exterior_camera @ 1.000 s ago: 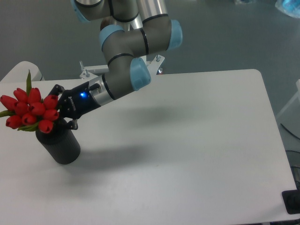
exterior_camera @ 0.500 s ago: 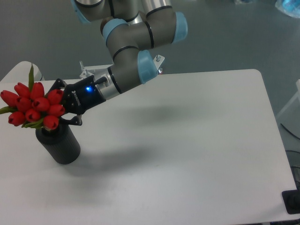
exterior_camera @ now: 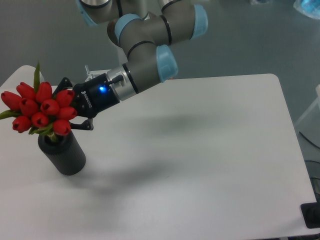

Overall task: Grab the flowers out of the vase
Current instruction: 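Lift the gripped tulips up out of the black vase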

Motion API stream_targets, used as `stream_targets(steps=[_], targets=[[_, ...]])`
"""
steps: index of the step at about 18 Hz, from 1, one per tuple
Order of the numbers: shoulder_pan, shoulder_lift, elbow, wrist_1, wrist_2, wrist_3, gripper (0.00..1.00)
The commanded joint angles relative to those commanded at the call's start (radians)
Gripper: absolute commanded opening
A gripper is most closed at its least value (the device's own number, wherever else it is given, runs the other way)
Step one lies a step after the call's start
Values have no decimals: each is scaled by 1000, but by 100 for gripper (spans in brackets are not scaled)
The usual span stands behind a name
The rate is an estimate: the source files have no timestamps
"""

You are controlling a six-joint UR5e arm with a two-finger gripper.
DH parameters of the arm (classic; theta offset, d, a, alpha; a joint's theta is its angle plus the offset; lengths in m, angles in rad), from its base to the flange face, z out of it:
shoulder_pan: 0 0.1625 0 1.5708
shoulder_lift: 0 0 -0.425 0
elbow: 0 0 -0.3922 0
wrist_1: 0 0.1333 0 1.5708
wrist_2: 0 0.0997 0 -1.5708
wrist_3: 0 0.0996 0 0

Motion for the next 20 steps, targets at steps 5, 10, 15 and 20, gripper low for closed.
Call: stream_targets(steps=[5, 10, 15, 20], targets=[[40, 0, 38, 0, -32, -72, 8], [87, 0, 45, 0, -90, -94, 8], [120, 0, 51, 0, -101, -120, 8], [164, 0, 75, 2, -100, -117, 8]])
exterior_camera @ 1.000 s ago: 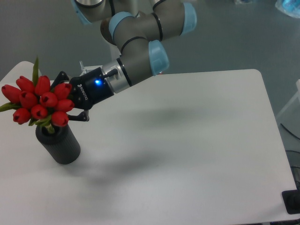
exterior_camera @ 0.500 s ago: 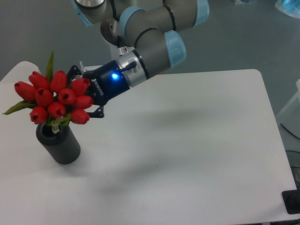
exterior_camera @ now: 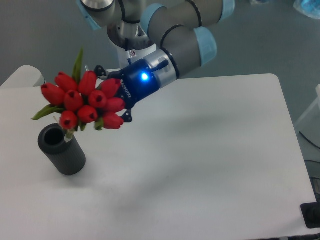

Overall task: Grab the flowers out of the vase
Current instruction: 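Lift the gripped tulips up out of the black vase, then carry the tulips away from the vase and lower them over the table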

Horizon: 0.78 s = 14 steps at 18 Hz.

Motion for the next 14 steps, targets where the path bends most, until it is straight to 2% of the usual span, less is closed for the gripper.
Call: stream_targets(steps=[3, 6, 8, 11, 14], targets=[[19, -21, 40, 12, 17, 15, 8], [25, -58, 55, 60, 55, 18, 7], [38, -69, 57, 101, 142, 31, 7], [38, -81, 75, 106, 315, 58, 7], [40, -113, 100, 103, 394, 94, 7]])
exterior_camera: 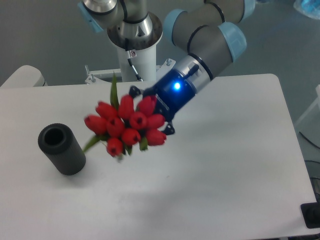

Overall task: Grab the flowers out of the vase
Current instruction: 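Carry the tulips away from the vase and lower them over the table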

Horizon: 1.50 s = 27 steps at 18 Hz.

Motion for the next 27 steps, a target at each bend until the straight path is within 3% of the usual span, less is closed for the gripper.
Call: stream_targets(steps=[7, 10, 13, 17, 22, 24, 27], targets=[[-11, -37, 58, -3, 287, 34, 0], [-31, -48, 55, -18, 454, 133, 0], [-55, -67, 68, -58, 610, 141, 0], [-71, -91, 89, -75, 715, 143, 0], [-118, -181, 201, -172, 836, 144, 1], [-127, -219, 250, -207, 877, 210, 3], [-143, -249, 281, -242, 943, 259, 4]])
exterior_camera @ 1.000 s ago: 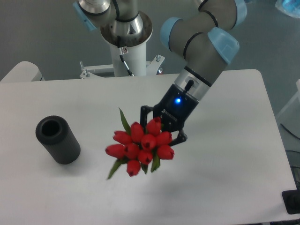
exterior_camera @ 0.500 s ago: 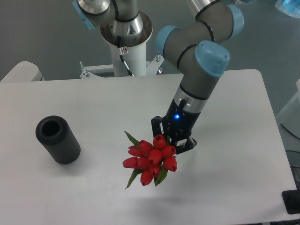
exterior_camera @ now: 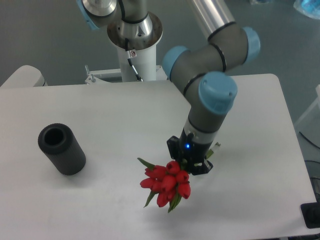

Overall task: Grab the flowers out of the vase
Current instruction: 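Carry the tulips away from the vase and lower them over the table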

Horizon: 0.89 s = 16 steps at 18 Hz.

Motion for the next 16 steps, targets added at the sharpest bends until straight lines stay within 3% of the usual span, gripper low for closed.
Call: stream_targets(steps=[16], targets=[[-25, -61, -8, 12, 118, 106, 3]])
